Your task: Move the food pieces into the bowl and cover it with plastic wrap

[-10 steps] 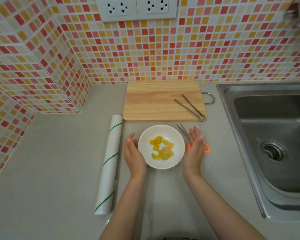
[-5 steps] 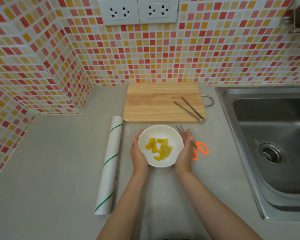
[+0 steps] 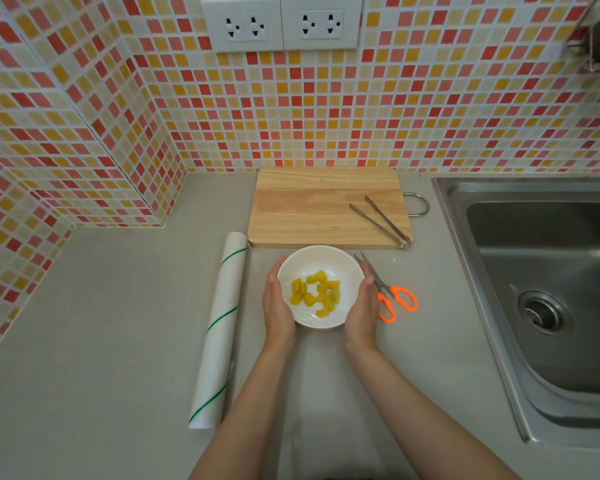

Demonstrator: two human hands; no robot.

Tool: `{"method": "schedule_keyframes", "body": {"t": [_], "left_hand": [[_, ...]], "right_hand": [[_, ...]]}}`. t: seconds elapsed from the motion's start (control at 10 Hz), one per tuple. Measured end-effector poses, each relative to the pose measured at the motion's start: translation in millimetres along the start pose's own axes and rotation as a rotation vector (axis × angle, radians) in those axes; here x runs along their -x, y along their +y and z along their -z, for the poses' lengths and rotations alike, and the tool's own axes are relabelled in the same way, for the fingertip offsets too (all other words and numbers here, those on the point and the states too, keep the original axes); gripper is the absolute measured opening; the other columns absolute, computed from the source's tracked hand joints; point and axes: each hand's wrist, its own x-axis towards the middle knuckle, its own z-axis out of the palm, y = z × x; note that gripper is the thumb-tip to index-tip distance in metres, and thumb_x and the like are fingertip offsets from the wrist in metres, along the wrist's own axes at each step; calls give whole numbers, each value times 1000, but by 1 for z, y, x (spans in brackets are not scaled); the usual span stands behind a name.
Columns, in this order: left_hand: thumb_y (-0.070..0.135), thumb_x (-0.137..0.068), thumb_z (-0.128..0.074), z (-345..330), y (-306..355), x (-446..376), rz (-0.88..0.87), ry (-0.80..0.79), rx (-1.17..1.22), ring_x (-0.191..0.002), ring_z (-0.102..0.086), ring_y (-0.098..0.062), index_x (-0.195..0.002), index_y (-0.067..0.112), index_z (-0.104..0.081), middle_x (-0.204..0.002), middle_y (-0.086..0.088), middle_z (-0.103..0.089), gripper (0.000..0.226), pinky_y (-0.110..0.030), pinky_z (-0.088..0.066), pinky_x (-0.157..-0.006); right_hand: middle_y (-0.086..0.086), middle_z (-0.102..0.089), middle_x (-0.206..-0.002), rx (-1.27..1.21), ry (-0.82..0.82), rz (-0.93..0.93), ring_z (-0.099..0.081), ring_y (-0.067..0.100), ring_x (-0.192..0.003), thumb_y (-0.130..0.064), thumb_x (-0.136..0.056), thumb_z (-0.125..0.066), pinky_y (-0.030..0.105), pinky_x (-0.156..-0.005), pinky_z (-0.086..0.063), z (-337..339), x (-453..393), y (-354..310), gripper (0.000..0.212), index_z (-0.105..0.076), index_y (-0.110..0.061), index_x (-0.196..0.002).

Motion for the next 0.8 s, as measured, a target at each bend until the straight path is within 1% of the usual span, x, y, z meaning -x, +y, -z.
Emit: {"method": "schedule_keyframes", "body": {"t": [0.1,0.2,0.3,0.4,0.5,0.6,0.7,0.8], "left_hand": [[13,-102,-25,-2,1,1,-26,15,-11,-87,-60,16,-116,23,-55,-106,19,-60,35,-2,-45,-70],[11,-101,-24,-3,2,-2,-51,8,-20,-87,-61,13,-117,19,-56,-105,14,-61,37,-3,-45,-70],[14,-102,-23,-3,3,-2,-75,1,-26,-94,-58,6,-119,17,-56,-108,7,-61,37,-4,-46,-74],[16,-102,-23,-1,1,-2,-79,-15,-63,-95,-57,6,-120,18,-56,-110,5,-61,38,-3,-45,-74],[18,-103,-23,2,2,-1,-108,-43,-130,-100,-57,-1,-120,22,-55,-114,4,-60,37,-5,-44,-78],[22,-102,-26,5,6,2,-120,-72,-180,-107,-55,-9,-120,26,-54,-121,2,-59,34,-15,-43,-86],[32,-100,-30,9,10,-4,-41,-56,-194,-118,-53,-13,-121,31,-55,-128,2,-58,32,-28,-41,-99],[40,-100,-27,13,30,-16,-47,-97,-306,-132,-42,-14,-139,25,-44,-144,0,-47,45,-29,-29,-112]], "right_hand": [[2,-52,-136,7,19,22,-48,16,-124,-32,-102,-22,30,-103,-40,-2,-4,2,42,-46,-19,-134],[3,-55,-132,-10,33,11,-51,15,-120,-32,-102,-23,29,-101,-41,-2,-5,3,42,-49,-17,-131],[0,-55,-127,2,22,5,-51,12,-116,-32,-102,-23,23,-95,-40,-2,-5,2,42,-49,-17,-131],[0,-56,-127,59,-5,21,-51,12,-117,-34,-101,-23,25,-98,-40,-1,-5,0,43,-51,-17,-129],[4,-59,-125,122,-37,26,-53,16,-116,-39,-100,-27,33,-103,-41,1,-5,0,40,-53,-20,-124],[7,-62,-122,216,-73,62,-55,19,-116,-36,-100,-30,35,-102,-43,3,-4,-6,40,-54,-14,-123],[5,-61,-123,374,-81,164,-53,21,-120,-37,-98,-35,21,-97,-38,8,-8,-8,41,-52,-11,-125],[5,-44,-145,532,-105,258,-38,21,-136,-39,-95,-43,26,-108,-30,10,-15,-31,53,-36,-13,-141]]}}
